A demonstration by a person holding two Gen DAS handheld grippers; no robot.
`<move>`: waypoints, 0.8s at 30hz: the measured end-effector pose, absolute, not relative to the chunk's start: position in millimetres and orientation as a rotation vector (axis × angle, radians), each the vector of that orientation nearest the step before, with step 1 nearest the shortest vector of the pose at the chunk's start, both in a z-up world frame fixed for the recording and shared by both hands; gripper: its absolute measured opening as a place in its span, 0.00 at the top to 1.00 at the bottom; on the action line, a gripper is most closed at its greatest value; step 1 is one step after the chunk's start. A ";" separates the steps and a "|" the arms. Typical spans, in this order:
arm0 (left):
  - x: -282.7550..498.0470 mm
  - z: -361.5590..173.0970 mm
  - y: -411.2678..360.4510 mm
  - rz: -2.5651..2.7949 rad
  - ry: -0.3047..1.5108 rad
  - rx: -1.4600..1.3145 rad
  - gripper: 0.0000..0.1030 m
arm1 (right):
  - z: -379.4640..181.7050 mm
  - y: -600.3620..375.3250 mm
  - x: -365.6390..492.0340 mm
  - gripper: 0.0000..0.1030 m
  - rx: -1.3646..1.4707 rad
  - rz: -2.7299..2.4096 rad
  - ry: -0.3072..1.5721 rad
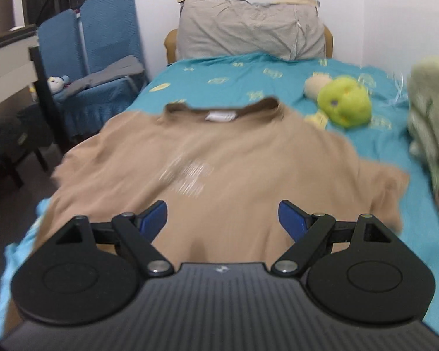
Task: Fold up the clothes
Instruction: 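Lay the tan T-shirt flat on the bed and open both tools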
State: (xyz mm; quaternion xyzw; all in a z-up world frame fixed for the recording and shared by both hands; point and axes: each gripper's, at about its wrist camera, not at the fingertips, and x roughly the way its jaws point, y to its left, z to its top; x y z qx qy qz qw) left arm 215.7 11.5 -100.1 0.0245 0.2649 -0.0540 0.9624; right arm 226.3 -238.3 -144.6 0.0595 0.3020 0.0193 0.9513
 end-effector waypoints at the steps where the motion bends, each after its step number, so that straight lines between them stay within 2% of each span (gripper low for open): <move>1: 193.5 -96.5 18.1 -0.090 0.538 0.051 0.04 | -148.9 -235.2 220.4 0.18 0.118 0.042 0.624; 4: 139.9 -82.9 33.8 -0.038 0.569 -0.006 0.04 | -161.0 -230.3 209.0 0.18 0.099 0.055 0.628; 10: 71.6 -62.0 34.8 -0.001 0.516 -0.031 0.03 | -190.4 -244.6 211.6 0.17 0.164 0.036 0.638; 13: 61.9 -64.5 31.6 0.003 0.516 -0.055 0.03 | -195.4 -236.2 211.6 0.16 0.110 0.035 0.632; 16: 66.0 -71.4 28.0 0.009 0.530 -0.035 0.03 | -199.5 -225.5 212.5 0.07 0.048 0.039 0.644; 24: 79.6 -82.7 28.4 0.033 0.559 -0.025 0.03 | -199.5 -225.9 212.5 0.06 0.030 0.036 0.647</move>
